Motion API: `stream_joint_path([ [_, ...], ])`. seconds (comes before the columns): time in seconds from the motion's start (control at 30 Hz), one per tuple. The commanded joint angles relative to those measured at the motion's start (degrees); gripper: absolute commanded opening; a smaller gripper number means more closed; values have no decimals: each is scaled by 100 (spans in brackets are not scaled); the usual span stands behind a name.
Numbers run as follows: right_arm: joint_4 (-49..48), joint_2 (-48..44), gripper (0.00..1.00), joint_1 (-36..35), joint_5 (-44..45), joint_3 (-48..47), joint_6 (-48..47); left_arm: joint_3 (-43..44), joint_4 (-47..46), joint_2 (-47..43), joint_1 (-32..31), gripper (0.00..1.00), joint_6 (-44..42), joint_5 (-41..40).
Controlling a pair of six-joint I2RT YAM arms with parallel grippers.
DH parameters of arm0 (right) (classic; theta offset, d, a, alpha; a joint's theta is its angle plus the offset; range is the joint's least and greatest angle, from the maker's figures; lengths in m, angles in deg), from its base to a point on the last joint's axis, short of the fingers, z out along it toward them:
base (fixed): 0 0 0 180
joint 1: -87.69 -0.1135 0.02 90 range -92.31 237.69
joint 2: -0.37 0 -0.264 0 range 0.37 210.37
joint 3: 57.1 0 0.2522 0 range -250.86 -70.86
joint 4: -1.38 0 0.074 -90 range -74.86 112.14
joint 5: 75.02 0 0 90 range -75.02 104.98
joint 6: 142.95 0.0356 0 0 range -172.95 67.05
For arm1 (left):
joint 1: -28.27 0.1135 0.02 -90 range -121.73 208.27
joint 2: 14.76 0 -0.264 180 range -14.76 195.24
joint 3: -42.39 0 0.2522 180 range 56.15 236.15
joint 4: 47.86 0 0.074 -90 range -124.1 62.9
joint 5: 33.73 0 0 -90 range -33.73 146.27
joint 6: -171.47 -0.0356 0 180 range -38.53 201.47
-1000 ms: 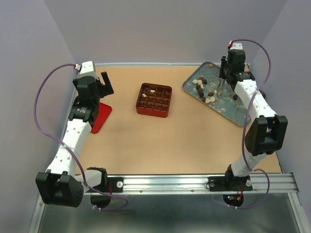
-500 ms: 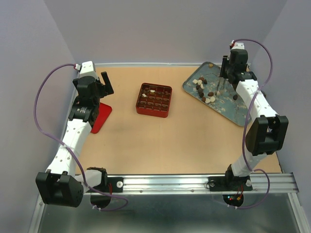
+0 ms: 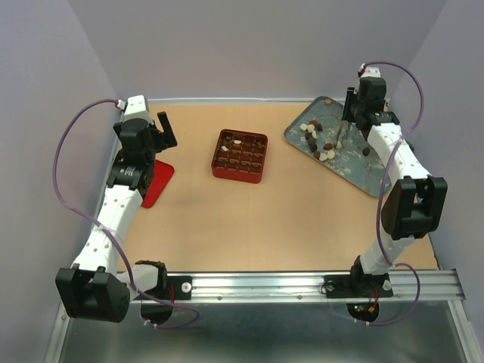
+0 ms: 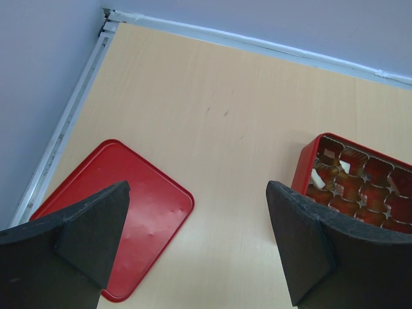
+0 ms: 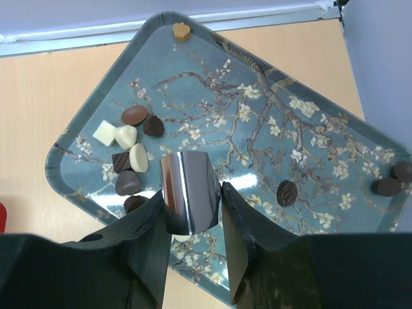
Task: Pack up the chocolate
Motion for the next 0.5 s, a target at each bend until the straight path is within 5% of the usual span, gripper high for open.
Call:
stream_joint_path([
  [0.0, -459, 53, 40, 57, -111, -211, 0, 59, -189, -26, 37, 99, -41, -41],
  [0.3, -486, 71, 38, 66, -120, 8, -9, 50, -189, -18, 37, 99, -58, -67],
  [0.47, -486, 27, 28, 66, -6, 62, -106, 50, -189, -18, 46, 99, -58, -58],
])
